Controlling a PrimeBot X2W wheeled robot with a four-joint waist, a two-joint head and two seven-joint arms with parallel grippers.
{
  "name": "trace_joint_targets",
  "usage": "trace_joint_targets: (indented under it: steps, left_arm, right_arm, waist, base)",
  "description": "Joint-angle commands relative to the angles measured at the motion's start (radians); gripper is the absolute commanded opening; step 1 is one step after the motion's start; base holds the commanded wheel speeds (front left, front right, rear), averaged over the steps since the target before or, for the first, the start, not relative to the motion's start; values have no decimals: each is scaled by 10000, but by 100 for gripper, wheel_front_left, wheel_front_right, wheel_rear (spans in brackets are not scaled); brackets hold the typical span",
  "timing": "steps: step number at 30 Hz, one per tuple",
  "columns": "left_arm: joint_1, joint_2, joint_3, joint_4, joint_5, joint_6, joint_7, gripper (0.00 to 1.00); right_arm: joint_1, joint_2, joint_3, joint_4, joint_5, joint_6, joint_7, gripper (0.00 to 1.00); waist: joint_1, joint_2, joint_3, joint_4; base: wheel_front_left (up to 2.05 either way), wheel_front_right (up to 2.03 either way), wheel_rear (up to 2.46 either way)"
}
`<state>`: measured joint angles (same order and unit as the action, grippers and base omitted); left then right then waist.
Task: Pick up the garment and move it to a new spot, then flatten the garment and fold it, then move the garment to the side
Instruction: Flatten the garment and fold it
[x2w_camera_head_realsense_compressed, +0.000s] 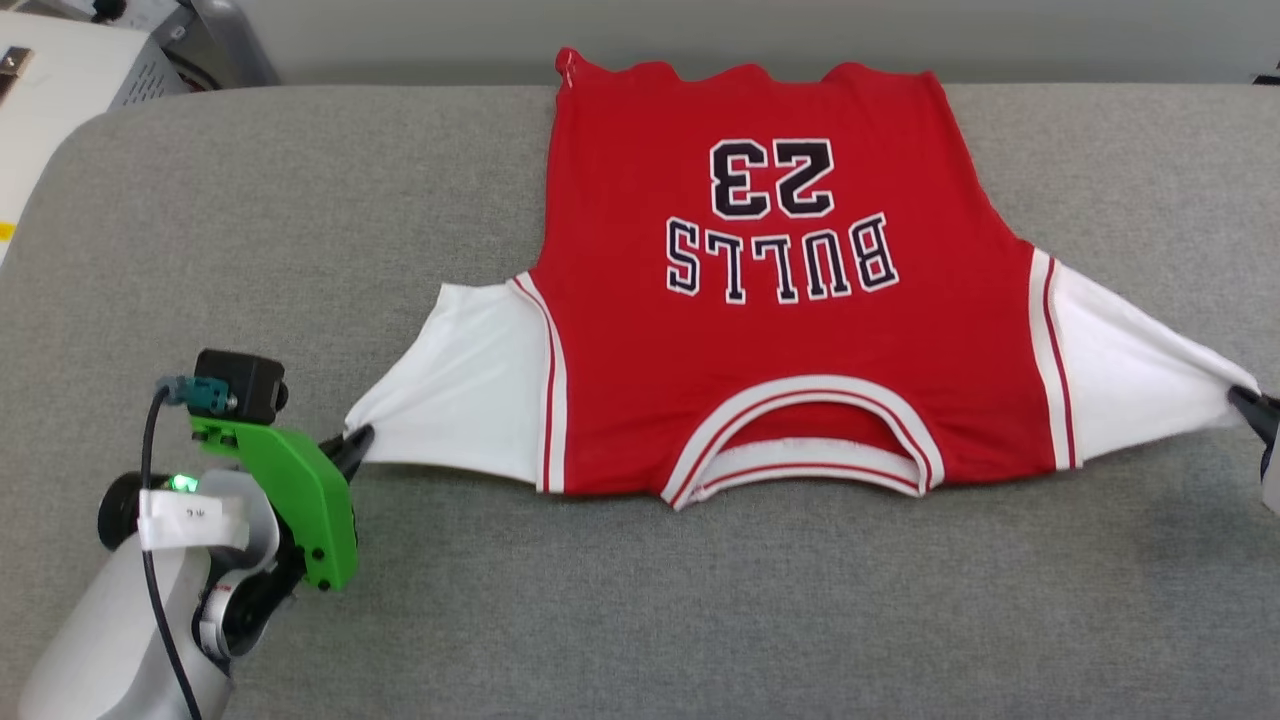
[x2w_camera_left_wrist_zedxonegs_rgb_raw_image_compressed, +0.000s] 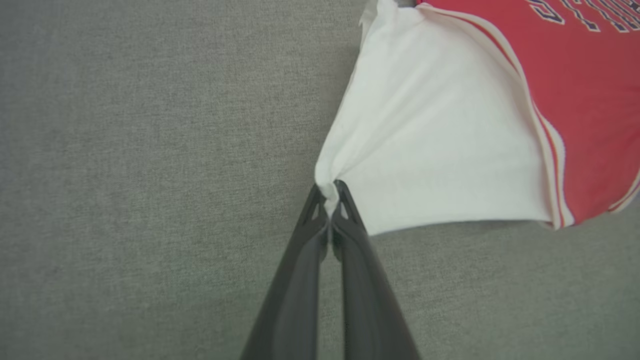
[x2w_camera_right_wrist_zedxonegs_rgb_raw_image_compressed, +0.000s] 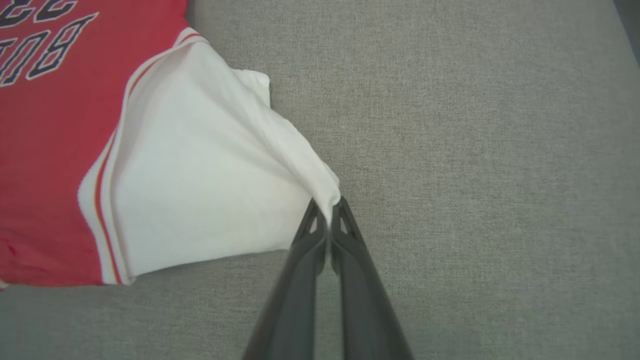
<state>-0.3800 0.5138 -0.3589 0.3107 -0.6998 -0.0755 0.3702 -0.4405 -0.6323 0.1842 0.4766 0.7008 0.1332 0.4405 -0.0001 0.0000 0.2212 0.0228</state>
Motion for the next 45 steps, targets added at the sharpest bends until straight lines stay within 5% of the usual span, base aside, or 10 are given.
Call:
trace_joint_targets:
  steps: [1, 17, 26, 27, 28, 38, 45]
  left_arm:
    - [474, 313, 105, -105, -129, 201, 94, 0]
    - [4070, 995, -95, -3070, -1180, 954, 1570, 0]
    - [4219, 993, -354, -4115, -1443, 1028, 2186, 0]
    - [4166, 1002, -411, -4213, -1441, 988, 2261, 0]
    - [4120, 1031, -456, -4298, -1410, 954, 2313, 0]
    - [3825, 1309, -652, -6358, -1021, 1245, 2851, 0]
    - [3642, 1436, -980, -7596, -579, 1339, 3194, 0]
  right_arm:
    - [437, -187, -248, -32, 49, -25, 180, 0]
    - [4485, 623, -2804, -2278, 394, -25, 3560, 0]
    - [4965, 1320, -3839, -3717, -425, -25, 4686, 0]
    - [4917, 1364, -3896, -3902, -530, -25, 4727, 80]
    - [4873, 1421, -3954, -3999, -578, -25, 4812, 100]
    - [2993, 1192, -3980, -6059, -606, -25, 5950, 100]
    - [361, 1184, -4053, -6129, -709, -25, 7393, 100]
  waist:
    - [1, 0, -541, -17]
    - [1, 0, -1172, -67]
    - [1, 0, -786, 40]
    - [1, 0, -691, 70]
    - [1, 0, -633, 92]
    - [1, 0, 844, 653]
    - [1, 0, 2176, 1348]
  base:
    - [0, 0, 0]
    - [0, 0, 0]
    - [0, 0, 0]
    - [0, 0, 0]
    - [0, 0, 0]
    - [0, 0, 0]
    - [0, 0, 0]
